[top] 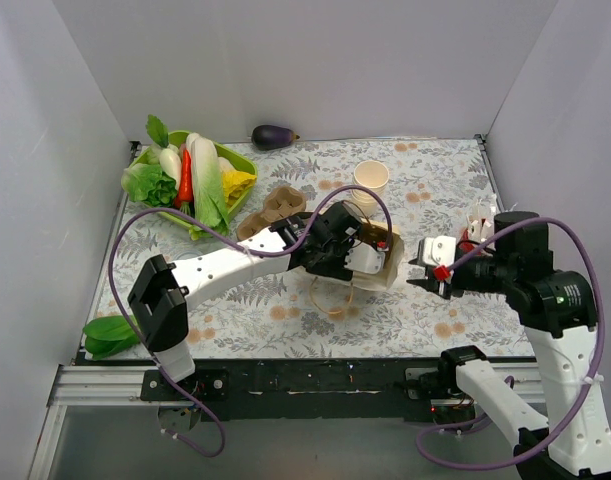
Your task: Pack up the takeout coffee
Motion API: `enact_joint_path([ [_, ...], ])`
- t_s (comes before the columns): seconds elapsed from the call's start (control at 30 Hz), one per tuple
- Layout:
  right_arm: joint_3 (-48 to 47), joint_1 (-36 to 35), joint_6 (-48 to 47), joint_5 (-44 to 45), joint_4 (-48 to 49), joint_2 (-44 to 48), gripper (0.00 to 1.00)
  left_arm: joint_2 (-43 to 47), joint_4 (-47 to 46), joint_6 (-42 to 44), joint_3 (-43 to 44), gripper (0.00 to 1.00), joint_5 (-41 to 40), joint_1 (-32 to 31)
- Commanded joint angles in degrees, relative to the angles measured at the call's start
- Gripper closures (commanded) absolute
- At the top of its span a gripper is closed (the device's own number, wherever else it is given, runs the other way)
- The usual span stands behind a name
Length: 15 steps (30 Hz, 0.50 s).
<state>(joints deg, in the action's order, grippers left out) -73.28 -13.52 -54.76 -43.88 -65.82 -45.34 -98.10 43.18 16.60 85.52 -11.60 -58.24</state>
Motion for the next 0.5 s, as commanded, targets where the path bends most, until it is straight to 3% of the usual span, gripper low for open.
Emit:
enact_joint_path([
  [0.0,0.3,0.1,-13.8,-4.4,-8.8,1.4,0.55,-0.2,-2.1,-1.9,2.0,1.0,-2.4,0.3],
  [0.17,1.0,0.0,-15.7,-7.1,-9.2,-0.2,0.53,-1.2,-2.7,-3.2,3.0,1.0,-2.8,0.3],
  [0.47,4.9,-3.1,-22.1,-4.4,-8.1,-1.2,0.43,-2.3,-1.3,-5.9,4.7,1.0,-3.1,0.4],
])
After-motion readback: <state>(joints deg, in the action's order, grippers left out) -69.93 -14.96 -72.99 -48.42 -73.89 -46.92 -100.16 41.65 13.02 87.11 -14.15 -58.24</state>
